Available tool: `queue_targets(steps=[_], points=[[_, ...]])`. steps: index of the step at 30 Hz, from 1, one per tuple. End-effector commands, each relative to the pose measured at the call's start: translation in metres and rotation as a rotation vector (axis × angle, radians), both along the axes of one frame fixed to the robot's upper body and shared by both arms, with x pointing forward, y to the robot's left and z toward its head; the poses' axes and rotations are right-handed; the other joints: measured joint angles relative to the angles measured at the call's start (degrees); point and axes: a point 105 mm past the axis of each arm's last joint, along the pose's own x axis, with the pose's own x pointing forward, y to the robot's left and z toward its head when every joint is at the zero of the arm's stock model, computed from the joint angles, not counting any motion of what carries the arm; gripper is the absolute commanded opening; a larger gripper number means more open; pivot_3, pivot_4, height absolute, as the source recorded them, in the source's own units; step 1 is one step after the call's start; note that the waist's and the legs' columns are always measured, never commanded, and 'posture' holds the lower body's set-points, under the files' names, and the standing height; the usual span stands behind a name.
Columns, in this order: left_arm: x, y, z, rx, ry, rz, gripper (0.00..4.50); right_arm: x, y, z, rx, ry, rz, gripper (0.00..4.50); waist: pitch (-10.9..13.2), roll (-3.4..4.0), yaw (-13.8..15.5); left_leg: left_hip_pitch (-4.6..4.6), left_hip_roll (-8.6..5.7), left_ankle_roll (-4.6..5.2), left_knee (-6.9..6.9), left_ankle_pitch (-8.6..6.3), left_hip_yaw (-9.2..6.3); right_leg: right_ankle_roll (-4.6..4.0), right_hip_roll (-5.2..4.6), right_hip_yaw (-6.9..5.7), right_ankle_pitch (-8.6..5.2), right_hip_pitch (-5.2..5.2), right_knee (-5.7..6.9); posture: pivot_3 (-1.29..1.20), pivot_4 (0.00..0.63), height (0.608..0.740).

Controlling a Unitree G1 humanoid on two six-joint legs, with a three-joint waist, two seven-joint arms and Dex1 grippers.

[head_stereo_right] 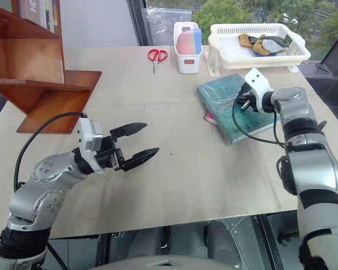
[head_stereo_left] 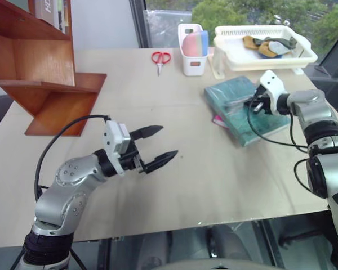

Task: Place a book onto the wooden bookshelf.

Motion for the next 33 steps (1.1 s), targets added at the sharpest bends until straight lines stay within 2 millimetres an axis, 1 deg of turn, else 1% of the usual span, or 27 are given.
queue_targets(steps=[1, 4, 7, 12, 15, 18, 22, 25, 28, 32, 33], points=[[-0.003, -0.001, 0.009, -0.007, -0.048, -0.006, 4.50, 0.010, -0.034, 0.053, -0.082, -0.172, -0.167, 0.04, 0.3, 0.33, 0.1, -0.05, -0.03, 0.00, 0.00, 0.00, 0.01, 0.00, -0.02, 0.01, 0.00, -0.04, -0.01, 0.00, 0.150, 0.740], [-0.004, -0.001, 0.009, -0.007, -0.050, -0.005, 4.50, 0.012, -0.050, 0.048, -0.146, -0.164, -0.256, 0.04, 0.4, 0.36, 0.1, -0.17, -0.04, 0.00, -0.14, 0.00, 0.04, -0.03, -0.01, 0.02, -0.02, -0.25, -0.08, 0.00, 0.150, 0.740], [-0.004, 0.000, 0.008, -0.006, -0.052, 0.001, 4.50, 0.012, -0.066, 0.039, -0.178, -0.139, -0.336, 0.04, 0.4, 0.37, 0.0, -0.17, -0.02, 0.00, -0.23, 0.00, 0.07, -0.05, 0.00, 0.03, -0.03, -0.25, -0.23, 0.00, 0.150, 0.740], [-0.008, 0.003, 0.007, -0.001, -0.049, 0.011, 4.50, 0.011, -0.065, 0.024, -0.157, -0.101, -0.353, 0.04, 0.4, 0.45, -0.2, -0.20, -0.03, 0.00, -0.25, 0.00, 0.17, -0.04, -0.01, 0.13, -0.03, -0.27, -0.30, 0.00, 0.150, 0.740], [-0.009, 0.004, 0.008, 0.002, -0.049, 0.018, 4.50, 0.012, -0.069, 0.019, -0.199, -0.099, -0.376, 0.04, 0.4, 0.46, -0.1, -0.17, -0.02, 0.00, -0.26, 0.00, 0.15, -0.04, 0.01, 0.12, -0.03, -0.28, -0.27, 0.00, 0.150, 0.740], [-0.011, 0.006, 0.010, 0.005, -0.050, 0.030, 4.50, 0.011, -0.067, 0.014, -0.186, -0.083, -0.371, 0.04, 0.4, 0.46, -0.1, -0.18, -0.03, 0.00, -0.26, 0.00, 0.16, -0.04, 0.00, 0.12, -0.03, -0.27, -0.27, 0.00, 0.150, 0.740], [-0.015, 0.007, 0.010, 0.010, -0.047, 0.045, 4.50, 0.010, -0.068, 0.002, -0.221, -0.051, -0.373, 0.04, 0.4, 0.46, -0.1, -0.19, -0.02, 0.00, -0.26, 0.00, 0.15, -0.03, 0.00, 0.12, -0.03, -0.27, -0.27, 0.00, 0.150, 0.740], [-0.016, 0.008, 0.012, 0.012, -0.049, 0.054, 4.50, 0.009, -0.068, -0.001, -0.224, -0.043, -0.369, 0.04, 0.4, 0.47, 0.0, -0.18, -0.03, 0.00, -0.26, 0.00, 0.15, -0.03, 0.00, 0.11, -0.03, -0.27, -0.26, 0.00, 0.150, 0.740], [-0.016, 0.008, 0.012, 0.012, -0.049, 0.057, 4.50, 0.010, -0.064, 0.002, -0.203, -0.052, -0.352, 0.04, 0.4, 0.47, -0.1, -0.18, -0.03, 0.00, -0.25, 0.00, 0.15, -0.03, 0.00, 0.11, -0.02, -0.27, -0.25, 0.00, 0.150, 0.740], [-0.016, 0.007, 0.013, 0.012, -0.049, 0.058, 4.50, 0.013, -0.068, 0.019, -0.222, -0.128, -0.378, 0.04, 0.4, 0.47, -0.1, -0.18, -0.03, 0.00, -0.26, 0.00, 0.14, -0.03, 0.01, 0.11, -0.03, -0.27, -0.25, 0.00, 0.150, 0.740], [-0.016, 0.007, 0.013, 0.011, -0.048, 0.058, 4.50, 0.014, -0.066, 0.023, -0.207, -0.140, -0.371, 0.04, 0.4, 0.47, -0.1, -0.18, -0.03, 0.00, -0.26, 0.00, 0.14, -0.03, 0.01, 0.11, -0.03, -0.27, -0.25, 0.00, 0.150, 0.740]])
